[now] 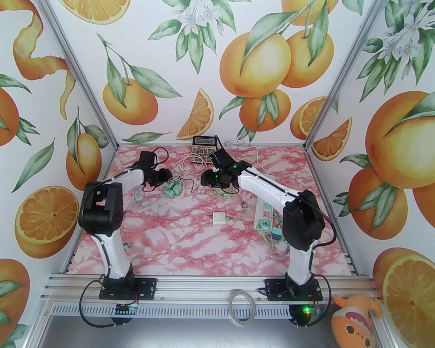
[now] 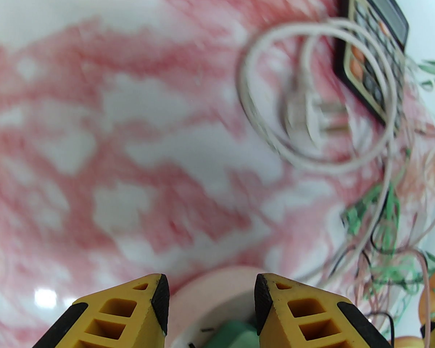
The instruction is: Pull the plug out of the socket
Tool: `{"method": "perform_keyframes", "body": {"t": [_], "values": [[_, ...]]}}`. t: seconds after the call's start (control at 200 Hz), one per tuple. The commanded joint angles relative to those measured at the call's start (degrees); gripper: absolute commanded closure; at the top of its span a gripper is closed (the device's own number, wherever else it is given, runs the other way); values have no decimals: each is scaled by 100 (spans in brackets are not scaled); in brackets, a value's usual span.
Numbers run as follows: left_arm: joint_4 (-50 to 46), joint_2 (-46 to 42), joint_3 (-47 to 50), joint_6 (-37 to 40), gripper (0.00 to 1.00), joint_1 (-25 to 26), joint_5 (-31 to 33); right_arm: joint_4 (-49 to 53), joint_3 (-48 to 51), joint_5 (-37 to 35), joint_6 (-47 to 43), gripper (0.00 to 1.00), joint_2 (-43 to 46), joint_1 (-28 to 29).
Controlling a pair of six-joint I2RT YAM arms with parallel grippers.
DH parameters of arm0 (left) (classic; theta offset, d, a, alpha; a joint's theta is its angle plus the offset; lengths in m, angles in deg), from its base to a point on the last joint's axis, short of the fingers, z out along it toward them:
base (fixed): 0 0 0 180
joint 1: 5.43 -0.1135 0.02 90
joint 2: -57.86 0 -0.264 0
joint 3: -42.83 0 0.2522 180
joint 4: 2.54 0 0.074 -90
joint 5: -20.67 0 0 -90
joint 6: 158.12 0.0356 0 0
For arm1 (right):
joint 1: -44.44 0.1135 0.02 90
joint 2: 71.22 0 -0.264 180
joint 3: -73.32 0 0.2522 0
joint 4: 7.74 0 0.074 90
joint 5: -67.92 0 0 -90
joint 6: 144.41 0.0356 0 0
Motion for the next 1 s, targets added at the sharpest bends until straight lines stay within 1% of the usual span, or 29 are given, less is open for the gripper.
{"method": "perform_keyframes", "body": {"t": [0.0,0.075,0.225,0.35,0.44,0.505,0.636,0.701,0.736,0.791,0.806,0.846,0.921,0.996], "values": [[239,-452,409,-417,55,284,129,-13,-50,206,-132,44,-93,85],[236,-670,623,-614,55,509,388,-30,-4,226,-149,43,-87,130],[479,-976,1027,-1195,55,956,579,-141,185,270,-149,44,-10,256],[404,-1204,1140,-1418,54,1271,937,-200,319,280,-154,44,30,382],[204,-1393,1139,-1392,52,1286,1162,-246,419,288,-154,44,87,466],[-65,-1583,1071,-1181,49,1272,1415,-286,491,279,-160,44,127,515],[-606,-2051,966,-727,39,1236,1728,-467,747,390,-164,46,222,552],[-806,-2345,1006,-646,33,1261,1833,-597,870,455,-163,46,245,552],[-912,-2510,1053,-641,32,1300,1904,-648,928,493,-158,46,254,552],[-1021,-2774,1164,-656,32,1419,1968,-730,1000,549,-168,47,257,553],[-1059,-2843,1198,-670,32,1469,2133,-763,1019,563,-170,47,255,554],[-1140,-3023,1280,-719,32,1606,2278,-837,1059,615,-165,47,261,547],[-1256,-3322,1465,-817,33,1944,2526,-970,1140,678,-168,47,264,542],[-1431,-3568,1633,-970,34,2336,2912,-1134,1247,766,-152,48,271,529]]}}
